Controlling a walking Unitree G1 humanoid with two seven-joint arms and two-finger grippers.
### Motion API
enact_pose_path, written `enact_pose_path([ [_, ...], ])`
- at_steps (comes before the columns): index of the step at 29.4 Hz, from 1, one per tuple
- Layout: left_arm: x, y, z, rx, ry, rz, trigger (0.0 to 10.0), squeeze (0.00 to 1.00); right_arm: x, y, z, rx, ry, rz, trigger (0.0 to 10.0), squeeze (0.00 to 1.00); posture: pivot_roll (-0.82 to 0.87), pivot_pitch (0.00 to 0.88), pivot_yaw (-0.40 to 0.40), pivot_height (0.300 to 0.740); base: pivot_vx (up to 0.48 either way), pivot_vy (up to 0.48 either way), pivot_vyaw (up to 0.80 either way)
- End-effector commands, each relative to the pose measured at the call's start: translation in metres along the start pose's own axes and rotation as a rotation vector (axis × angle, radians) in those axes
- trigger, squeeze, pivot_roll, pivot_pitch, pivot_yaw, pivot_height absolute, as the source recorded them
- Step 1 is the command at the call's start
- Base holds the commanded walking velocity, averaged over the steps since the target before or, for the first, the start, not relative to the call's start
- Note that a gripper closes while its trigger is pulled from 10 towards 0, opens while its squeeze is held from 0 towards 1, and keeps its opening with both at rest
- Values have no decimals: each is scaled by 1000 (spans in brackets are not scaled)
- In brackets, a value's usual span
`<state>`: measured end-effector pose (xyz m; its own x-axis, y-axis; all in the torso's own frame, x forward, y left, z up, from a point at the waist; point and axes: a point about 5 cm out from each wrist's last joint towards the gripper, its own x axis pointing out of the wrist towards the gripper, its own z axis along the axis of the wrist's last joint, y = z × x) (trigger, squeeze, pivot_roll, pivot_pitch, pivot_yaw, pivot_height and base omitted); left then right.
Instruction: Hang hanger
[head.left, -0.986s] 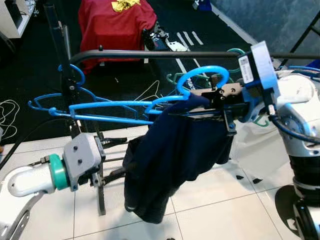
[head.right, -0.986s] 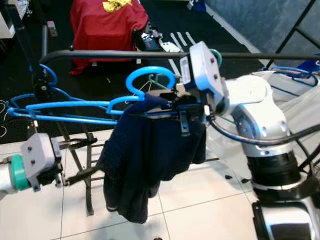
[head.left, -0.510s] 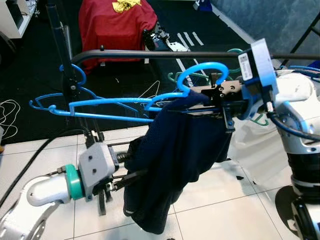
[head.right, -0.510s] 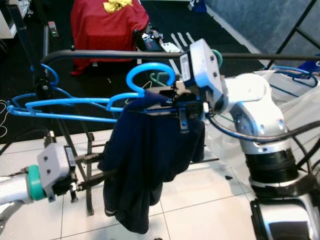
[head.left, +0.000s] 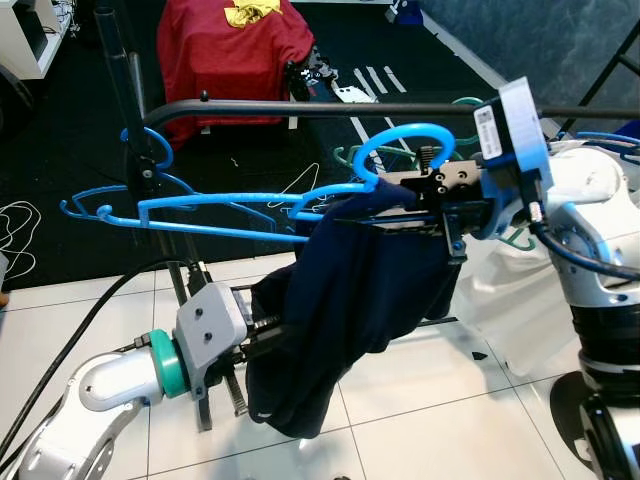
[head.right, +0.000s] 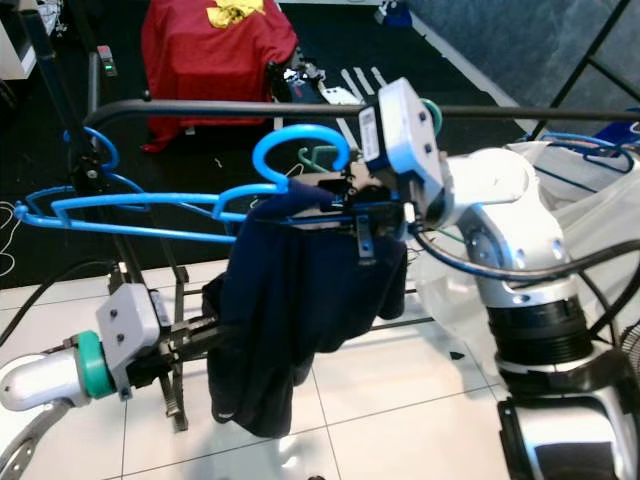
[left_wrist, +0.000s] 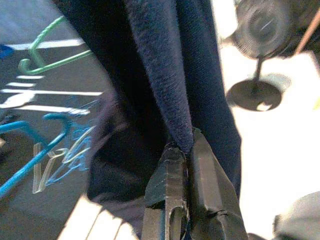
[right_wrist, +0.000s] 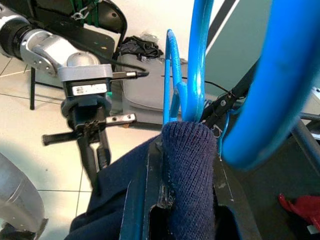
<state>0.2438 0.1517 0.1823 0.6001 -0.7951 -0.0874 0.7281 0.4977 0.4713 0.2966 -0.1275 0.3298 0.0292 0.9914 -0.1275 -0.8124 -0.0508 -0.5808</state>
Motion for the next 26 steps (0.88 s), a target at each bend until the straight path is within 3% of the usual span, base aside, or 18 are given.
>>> enact_pose_path([
  [1, -10, 6, -7, 60, 60, 9, 0, 0, -3, 4, -3, -11, 25, 13, 0, 0, 14, 58, 14, 740, 0, 0, 0],
  [4, -15, 9, -7, 103, 84, 7, 0, 0, -4, 8, -9, 6, 41, 23, 0, 0, 14, 58, 14, 740, 0, 0, 0],
  [6, -29, 15, -8, 204, 145, -25, 0, 0, -9, 23, -25, 58, 104, 70, 0, 0, 23, 64, 16, 740, 0, 0, 0],
  [11, -38, 16, -11, 271, 188, -66, 0, 0, -16, 35, -36, 115, 169, 126, 0, 0, 19, 69, 22, 740, 0, 0, 0],
  [18, -39, 14, -11, 280, 192, -81, 0, 0, -20, 38, -41, 123, 203, 133, 0, 0, 13, 72, 24, 740, 0, 0, 0],
  [26, -40, 4, -8, 269, 180, -138, 0, 0, -33, 44, -68, 41, 437, 142, 0, 0, 17, 84, 34, 740, 0, 0, 0],
])
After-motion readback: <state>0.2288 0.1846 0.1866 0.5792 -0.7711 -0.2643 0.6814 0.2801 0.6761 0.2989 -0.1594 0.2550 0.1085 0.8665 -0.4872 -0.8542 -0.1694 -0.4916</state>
